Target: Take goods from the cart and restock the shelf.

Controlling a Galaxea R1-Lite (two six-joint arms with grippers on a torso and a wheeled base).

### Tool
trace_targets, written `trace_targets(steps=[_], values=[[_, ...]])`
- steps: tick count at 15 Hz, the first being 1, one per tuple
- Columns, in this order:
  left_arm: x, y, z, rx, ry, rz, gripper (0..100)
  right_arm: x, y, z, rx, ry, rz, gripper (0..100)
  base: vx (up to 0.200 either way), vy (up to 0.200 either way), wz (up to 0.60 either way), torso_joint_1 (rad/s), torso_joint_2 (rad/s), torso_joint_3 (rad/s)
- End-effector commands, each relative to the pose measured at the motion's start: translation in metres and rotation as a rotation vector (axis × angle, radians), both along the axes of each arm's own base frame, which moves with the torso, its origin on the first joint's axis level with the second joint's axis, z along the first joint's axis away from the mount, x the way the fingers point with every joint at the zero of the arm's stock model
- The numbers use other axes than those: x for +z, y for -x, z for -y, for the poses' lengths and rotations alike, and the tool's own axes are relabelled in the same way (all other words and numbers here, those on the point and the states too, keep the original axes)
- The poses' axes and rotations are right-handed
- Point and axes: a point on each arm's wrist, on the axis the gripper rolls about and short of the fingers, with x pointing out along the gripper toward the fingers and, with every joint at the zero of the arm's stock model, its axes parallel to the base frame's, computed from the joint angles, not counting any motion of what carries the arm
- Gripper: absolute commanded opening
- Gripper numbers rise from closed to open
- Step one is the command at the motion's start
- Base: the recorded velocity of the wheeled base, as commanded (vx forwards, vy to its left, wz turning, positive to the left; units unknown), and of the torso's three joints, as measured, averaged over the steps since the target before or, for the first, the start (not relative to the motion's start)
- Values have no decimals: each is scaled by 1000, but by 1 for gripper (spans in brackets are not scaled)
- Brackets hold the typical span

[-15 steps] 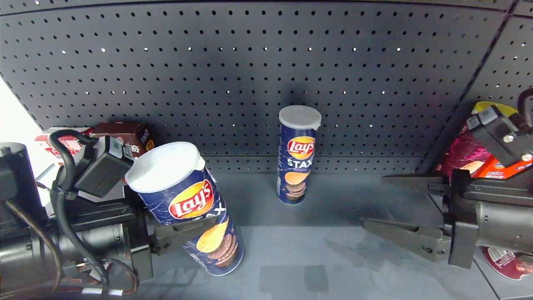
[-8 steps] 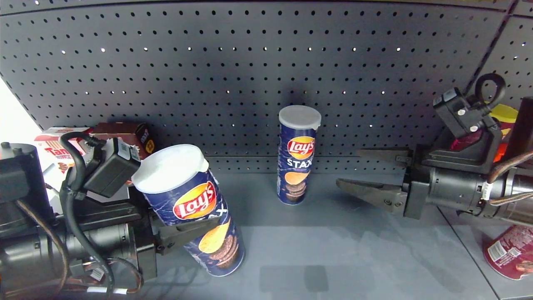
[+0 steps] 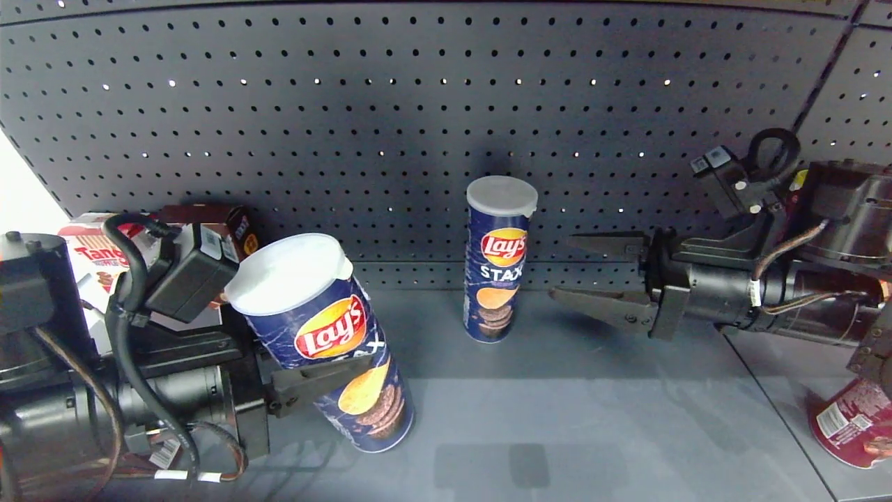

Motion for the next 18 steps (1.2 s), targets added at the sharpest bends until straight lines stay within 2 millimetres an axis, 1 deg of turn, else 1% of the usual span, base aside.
trace_targets(steps=[1, 4, 6, 8, 13, 15, 18], values=[[2, -2, 1, -2, 3, 5, 0, -6, -14, -6, 13, 4, -7, 100, 0, 0, 0, 0, 0, 0], [7, -3, 2, -5, 9, 21, 0, -12, -26, -13, 25, 5, -7, 100, 0, 0, 0, 0, 0, 0], [7, -3, 2, -3, 10, 22, 0, -11, -32, -16, 38, 1, 18, 100, 0, 0, 0, 0, 0, 0], [7, -3, 2, -3, 9, 21, 0, -9, -34, -18, 53, -1, 31, 100, 0, 0, 0, 0, 0, 0], [7, -3, 2, -3, 9, 21, 0, -11, -35, -18, 66, 15, 61, 100, 0, 0, 0, 0, 0, 0], [7, -3, 2, -2, 9, 21, 0, -13, -36, -18, 66, 19, 58, 100, 0, 0, 0, 0, 0, 0], [7, -4, 2, -2, 9, 21, 0, -22, -45, -18, 57, 24, 49, 100, 0, 0, 0, 0, 0, 0]])
